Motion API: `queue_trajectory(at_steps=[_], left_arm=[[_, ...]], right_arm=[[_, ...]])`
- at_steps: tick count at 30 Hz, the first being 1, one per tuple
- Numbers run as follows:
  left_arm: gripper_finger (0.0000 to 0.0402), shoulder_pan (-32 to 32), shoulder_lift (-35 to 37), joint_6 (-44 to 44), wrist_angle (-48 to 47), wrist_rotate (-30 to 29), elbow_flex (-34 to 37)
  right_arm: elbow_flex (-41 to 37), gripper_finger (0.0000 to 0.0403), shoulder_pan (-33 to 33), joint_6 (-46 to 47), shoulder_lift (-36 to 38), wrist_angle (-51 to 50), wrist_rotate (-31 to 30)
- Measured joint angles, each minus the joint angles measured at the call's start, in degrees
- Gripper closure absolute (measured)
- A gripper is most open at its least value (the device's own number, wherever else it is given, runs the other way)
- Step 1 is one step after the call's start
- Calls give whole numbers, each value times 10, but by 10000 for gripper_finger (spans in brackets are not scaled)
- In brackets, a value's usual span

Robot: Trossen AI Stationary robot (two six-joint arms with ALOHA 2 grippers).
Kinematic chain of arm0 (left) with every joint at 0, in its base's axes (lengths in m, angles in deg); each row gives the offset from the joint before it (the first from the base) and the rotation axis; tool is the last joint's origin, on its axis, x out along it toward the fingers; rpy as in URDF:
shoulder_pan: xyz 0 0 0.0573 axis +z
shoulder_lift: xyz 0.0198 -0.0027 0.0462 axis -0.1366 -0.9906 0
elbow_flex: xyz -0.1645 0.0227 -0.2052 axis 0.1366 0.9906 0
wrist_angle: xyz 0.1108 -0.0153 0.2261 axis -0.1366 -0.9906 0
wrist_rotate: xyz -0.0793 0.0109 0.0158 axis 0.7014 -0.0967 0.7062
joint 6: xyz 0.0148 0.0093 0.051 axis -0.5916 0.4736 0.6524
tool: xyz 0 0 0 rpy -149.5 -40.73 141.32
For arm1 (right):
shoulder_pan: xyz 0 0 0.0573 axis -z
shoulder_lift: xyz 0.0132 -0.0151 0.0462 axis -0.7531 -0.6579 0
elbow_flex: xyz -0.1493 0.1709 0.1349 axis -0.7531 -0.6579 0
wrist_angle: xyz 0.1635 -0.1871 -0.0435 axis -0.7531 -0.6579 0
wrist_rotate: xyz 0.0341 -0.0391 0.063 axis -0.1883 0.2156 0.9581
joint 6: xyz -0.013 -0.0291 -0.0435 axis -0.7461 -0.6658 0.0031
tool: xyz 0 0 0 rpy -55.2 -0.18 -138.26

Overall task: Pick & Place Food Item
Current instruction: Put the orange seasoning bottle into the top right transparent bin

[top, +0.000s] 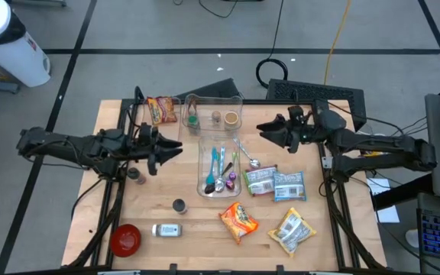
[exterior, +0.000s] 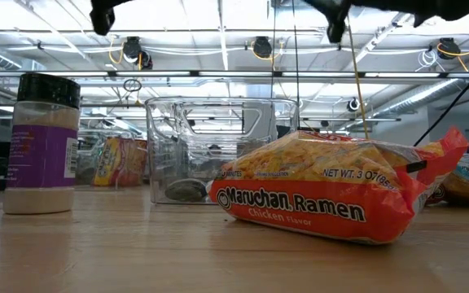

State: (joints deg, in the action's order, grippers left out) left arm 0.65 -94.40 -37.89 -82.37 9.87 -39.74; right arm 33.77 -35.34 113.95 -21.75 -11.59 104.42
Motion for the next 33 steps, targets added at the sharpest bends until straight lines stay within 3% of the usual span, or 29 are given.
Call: queue_trajectory(at_steps=[5,10,14,18,23,33], left_arm=[[252,-4,6,-18,-292,8,-94],[252,-5,-26,-51,-602,10,-207],[252,-5,-52,-65,-743,52,-245],[252,-5,-65,-82,-839,102,-250],[252,-2,-82,-108,-916,83,-242],[252,22,-108,-120,-926,97,-242]], right_arm=[[13,161,-46,-39,-31,45,-20],[95,161,-100,-137,-81,-103,-63],[179,161,-132,-230,-145,-210,-93],[234,161,-141,-280,-200,-228,-92],[247,161,-139,-298,-242,-226,-91],[233,161,-135,-276,-254,-226,-91]])
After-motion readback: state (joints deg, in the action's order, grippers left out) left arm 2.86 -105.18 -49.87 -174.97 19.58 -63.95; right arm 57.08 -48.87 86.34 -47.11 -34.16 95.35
